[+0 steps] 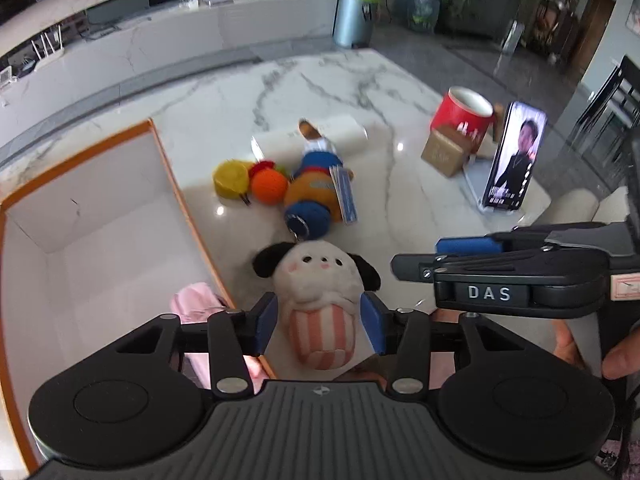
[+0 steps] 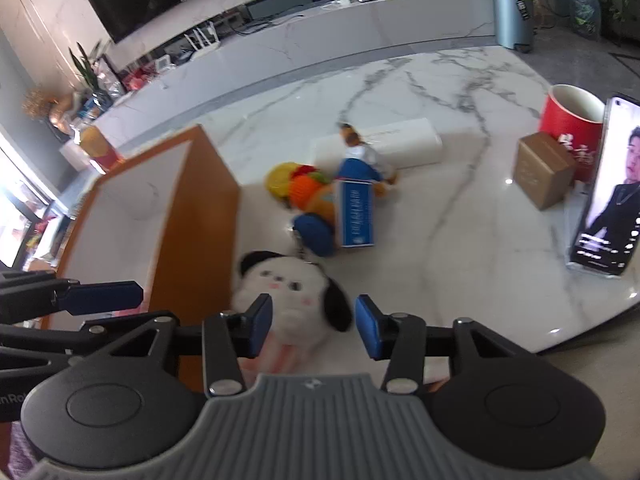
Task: Organize objects
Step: 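Grasp the white dog plush with the left gripper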
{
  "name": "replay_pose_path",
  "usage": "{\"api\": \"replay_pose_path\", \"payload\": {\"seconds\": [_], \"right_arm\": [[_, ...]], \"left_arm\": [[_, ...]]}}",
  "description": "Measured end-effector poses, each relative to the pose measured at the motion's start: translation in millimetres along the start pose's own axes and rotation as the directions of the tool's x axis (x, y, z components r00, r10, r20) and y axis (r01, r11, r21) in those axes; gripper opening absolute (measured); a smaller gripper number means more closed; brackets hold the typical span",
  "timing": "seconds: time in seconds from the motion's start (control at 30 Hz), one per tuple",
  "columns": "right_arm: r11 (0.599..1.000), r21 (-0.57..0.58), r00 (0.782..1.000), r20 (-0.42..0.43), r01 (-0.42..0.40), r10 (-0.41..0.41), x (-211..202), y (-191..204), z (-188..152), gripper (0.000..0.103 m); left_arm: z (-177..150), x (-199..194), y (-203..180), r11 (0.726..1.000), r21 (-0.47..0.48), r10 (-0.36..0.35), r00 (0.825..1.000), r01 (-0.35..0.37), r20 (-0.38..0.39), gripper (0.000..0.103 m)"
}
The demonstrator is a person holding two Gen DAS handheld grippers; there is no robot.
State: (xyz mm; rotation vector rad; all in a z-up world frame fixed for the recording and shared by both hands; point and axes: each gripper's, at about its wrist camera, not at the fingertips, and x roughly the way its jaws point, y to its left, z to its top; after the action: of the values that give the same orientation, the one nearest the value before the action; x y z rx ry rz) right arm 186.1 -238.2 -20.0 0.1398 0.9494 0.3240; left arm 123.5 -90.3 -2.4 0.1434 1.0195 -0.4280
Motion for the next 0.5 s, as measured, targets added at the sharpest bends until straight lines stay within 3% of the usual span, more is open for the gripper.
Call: {"api": "replay_pose_path", "payload": {"seconds": [0.33, 0.5], "right_arm": [[1.000, 0.025, 0.999, -0.047, -0.009, 0.010, 27.3, -33.6, -5.0, 0.058], [0.998, 0.044, 0.997, -0.063, -0.038, 0.040, 34.3, -39.8, -4.7, 0.059]], "left_arm": [[3.0, 56.9, -25.8, 0.991, 0.070, 0.125, 0.981, -0.116, -0.149, 0.062], [5.2, 71.7, -35.8, 0.973, 0.126, 0.210, 0.964, -0.191, -0.162, 0.074]]}}
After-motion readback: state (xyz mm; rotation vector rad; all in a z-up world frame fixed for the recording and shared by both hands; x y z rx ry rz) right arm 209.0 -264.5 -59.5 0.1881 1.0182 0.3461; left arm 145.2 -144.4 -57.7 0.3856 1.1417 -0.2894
